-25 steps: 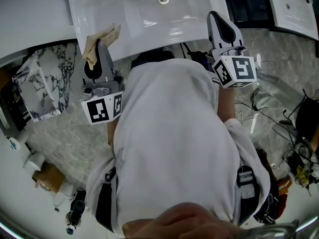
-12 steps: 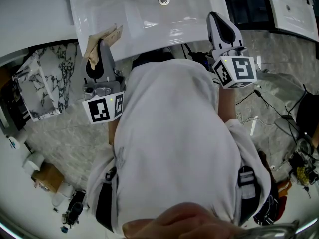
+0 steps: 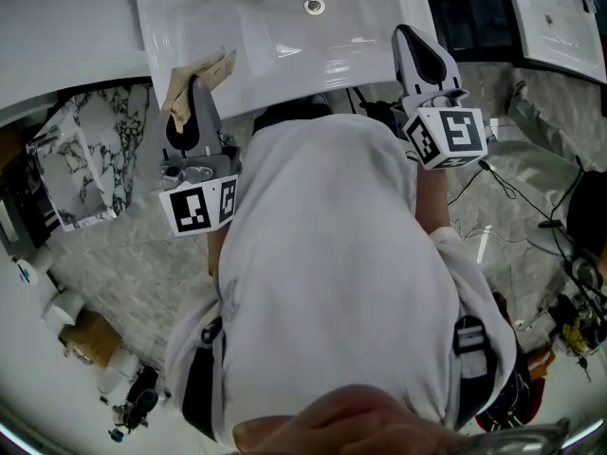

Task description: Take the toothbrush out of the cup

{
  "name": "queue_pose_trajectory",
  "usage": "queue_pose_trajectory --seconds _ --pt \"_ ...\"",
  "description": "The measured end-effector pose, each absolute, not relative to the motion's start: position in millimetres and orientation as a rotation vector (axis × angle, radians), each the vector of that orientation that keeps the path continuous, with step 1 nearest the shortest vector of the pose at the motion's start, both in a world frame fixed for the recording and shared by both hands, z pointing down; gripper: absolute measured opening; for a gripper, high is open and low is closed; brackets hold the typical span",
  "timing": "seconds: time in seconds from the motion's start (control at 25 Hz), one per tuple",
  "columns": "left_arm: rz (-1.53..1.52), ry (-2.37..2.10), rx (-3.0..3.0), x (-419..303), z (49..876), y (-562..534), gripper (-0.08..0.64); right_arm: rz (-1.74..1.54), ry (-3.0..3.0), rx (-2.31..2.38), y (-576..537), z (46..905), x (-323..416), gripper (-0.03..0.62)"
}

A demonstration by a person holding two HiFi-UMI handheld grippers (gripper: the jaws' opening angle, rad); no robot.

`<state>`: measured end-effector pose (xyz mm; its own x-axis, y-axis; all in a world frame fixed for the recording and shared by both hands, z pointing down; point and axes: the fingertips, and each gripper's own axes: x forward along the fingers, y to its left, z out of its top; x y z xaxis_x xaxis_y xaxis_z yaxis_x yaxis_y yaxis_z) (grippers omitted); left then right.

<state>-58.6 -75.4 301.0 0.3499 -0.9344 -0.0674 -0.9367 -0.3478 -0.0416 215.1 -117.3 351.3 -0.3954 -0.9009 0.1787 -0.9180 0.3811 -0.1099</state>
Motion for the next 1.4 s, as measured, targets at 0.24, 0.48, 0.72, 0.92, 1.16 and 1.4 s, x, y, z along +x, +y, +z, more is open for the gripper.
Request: queue_pose_trajectory --seconds 0.24,0.48,0.72,0.92,1.16,1.4 --pt "0.054 1.76 -2.513 -58.8 301.8 -76.1 0.029 0.3 -2.535 1.663 -117.6 356.1 214.5 0.018" --pt "0.059 1.767 -2.508 -59.2 301.1 -76.5 0.029 0.295 -2.541 1.658 -118.4 355.2 214.0 0.018" --pt "0.067 1.758 -2.516 -59.5 301.8 -76.9 0.029 0.29 -2.524 1.652 -116.6 359.2 211.6 0.017" --pt "0.072 1.751 -2.521 -59.6 301.3 -76.2 0.029 0.279 -2.513 1.641 -113.3 361.0 209.0 0.017" --pt "0.077 1.75 -2.526 -58.3 300.5 -76.7 0.029 0.278 -2.512 1.632 -113.2 360.8 208.3 0.017" --pt "0.079 1.758 -2.525 -58.1 300.9 -76.8 0.029 0.275 -2.508 1.627 -114.1 361.2 209.4 0.017"
